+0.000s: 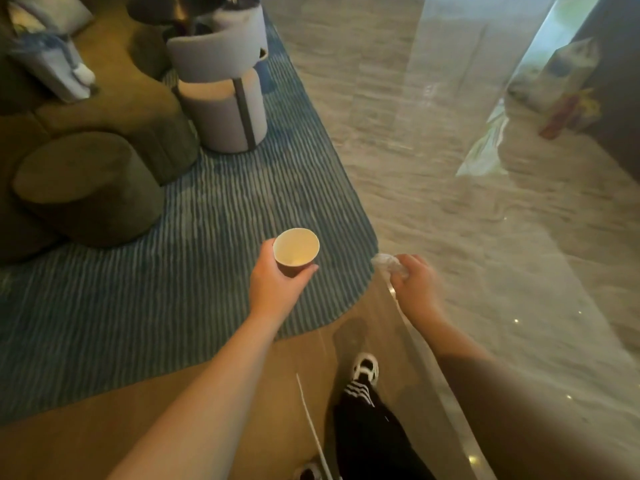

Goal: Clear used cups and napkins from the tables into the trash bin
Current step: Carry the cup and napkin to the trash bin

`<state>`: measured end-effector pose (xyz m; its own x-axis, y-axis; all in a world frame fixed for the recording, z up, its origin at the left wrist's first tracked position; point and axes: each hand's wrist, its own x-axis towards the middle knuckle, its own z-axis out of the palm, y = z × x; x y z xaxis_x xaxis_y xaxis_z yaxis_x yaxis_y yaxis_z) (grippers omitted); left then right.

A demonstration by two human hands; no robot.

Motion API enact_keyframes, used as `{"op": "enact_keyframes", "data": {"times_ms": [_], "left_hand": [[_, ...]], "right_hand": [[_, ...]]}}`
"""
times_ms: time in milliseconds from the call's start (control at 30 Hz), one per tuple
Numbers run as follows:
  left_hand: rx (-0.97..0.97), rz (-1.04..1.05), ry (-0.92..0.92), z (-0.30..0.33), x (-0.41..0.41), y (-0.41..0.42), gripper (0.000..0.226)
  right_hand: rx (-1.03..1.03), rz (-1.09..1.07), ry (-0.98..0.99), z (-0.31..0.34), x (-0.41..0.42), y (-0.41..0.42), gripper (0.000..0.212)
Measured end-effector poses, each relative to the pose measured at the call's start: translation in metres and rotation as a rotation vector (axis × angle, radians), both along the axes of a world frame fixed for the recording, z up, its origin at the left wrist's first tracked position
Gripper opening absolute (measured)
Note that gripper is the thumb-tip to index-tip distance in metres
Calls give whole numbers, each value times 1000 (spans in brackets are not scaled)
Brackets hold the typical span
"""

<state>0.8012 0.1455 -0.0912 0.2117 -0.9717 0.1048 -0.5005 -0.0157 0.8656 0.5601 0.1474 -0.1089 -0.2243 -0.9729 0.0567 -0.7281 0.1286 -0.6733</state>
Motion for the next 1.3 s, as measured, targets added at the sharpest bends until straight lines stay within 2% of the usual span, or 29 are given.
{"op": "enact_keyframes", "data": {"times_ms": [233, 367, 600, 800, 967, 1133, 1300], "left_hand": [[-4, 27, -13, -16, -50, -225, 64], [9, 66, -13, -3, -82, -358, 62], [14, 105, -29, 8, -107, -552, 59], [15, 111, -8, -16, -107, -731, 59], [25, 153, 39, -36, -85, -923, 61], [4, 210, 14, -15, -64, -1108, 62], [6, 209, -2, 5, -55, -1252, 62]], "right_hand": [[-10, 33, -49, -22, -53, -230, 15], [59, 71, -32, -9, -85, -369, 17], [61, 97, 4, 11, -114, -573, 22], [72, 144, 28, -2, -106, -764, 25], [62, 190, 32, -10, -87, -964, 26], [54, 226, 47, 17, -63, -1150, 24], [62, 203, 40, 31, -52, -1291, 24]]}}
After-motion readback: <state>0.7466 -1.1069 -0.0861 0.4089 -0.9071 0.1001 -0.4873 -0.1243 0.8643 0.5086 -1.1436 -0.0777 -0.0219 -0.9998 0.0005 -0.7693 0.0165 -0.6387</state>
